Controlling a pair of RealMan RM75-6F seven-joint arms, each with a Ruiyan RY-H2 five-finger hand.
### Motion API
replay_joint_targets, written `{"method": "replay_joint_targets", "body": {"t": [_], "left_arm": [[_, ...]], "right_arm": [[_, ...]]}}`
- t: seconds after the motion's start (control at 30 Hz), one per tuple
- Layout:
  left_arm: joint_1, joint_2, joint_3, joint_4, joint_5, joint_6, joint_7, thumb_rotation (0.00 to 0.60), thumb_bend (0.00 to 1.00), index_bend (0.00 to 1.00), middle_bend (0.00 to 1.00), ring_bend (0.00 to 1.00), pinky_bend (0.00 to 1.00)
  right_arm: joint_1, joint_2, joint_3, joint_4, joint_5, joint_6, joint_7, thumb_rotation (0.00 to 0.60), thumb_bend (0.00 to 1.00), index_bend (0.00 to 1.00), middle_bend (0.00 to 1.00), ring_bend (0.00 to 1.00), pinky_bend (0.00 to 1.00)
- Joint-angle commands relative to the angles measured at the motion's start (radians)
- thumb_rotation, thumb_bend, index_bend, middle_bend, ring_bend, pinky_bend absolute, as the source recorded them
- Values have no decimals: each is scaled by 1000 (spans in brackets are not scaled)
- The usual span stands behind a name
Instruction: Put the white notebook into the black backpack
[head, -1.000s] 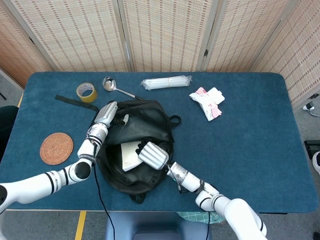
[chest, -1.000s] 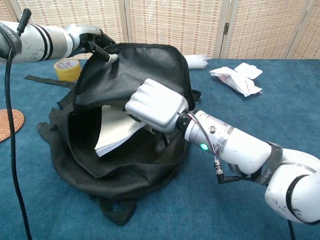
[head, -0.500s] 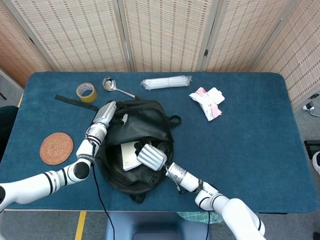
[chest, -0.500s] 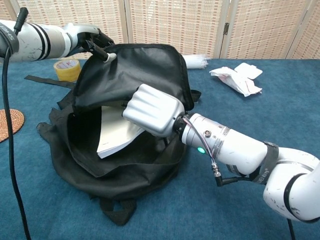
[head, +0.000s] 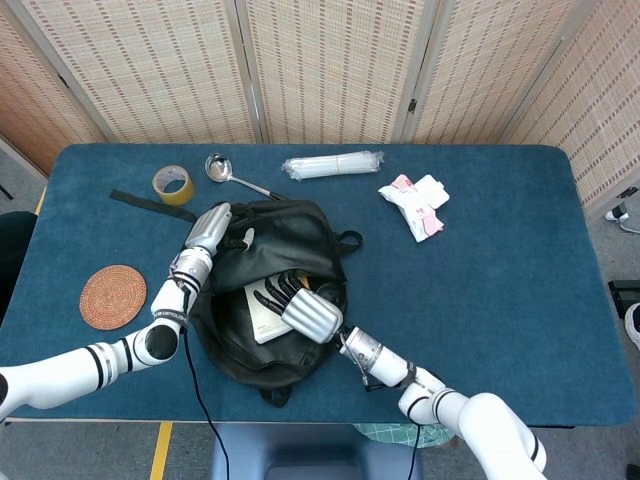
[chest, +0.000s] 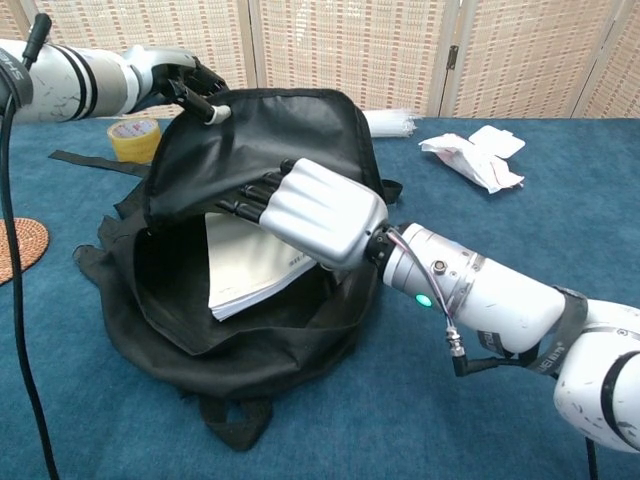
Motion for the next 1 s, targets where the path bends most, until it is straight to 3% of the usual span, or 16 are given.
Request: {"method": "replay_joint_targets", "body": {"t": [0.03,0.37,0.73,1.0], "left_arm": [[-1,1,0,-2,-1,1,0,600,580,526,323,251,0],[0,5,3,-10,0,3,2,600,578,516,320,248,0],[5,11,12,-30,3,12,5,600,573,504,318,245,0],[15,28,16,-70,12,31,9,600,507,400,296,234,0]], "right_arm": [[-8,24,-4,-35,0,6,-16,600,105,0,31,178,121],[-42,141,-17,-213,-10,34,-89,600,58,0,0,127,86],[-161,324,-67,-477,-17,105,-134,600,57,0,4,143,96],[-239,431,-102,-596,-28,142,-132,600,57,0,26,145,103]]}}
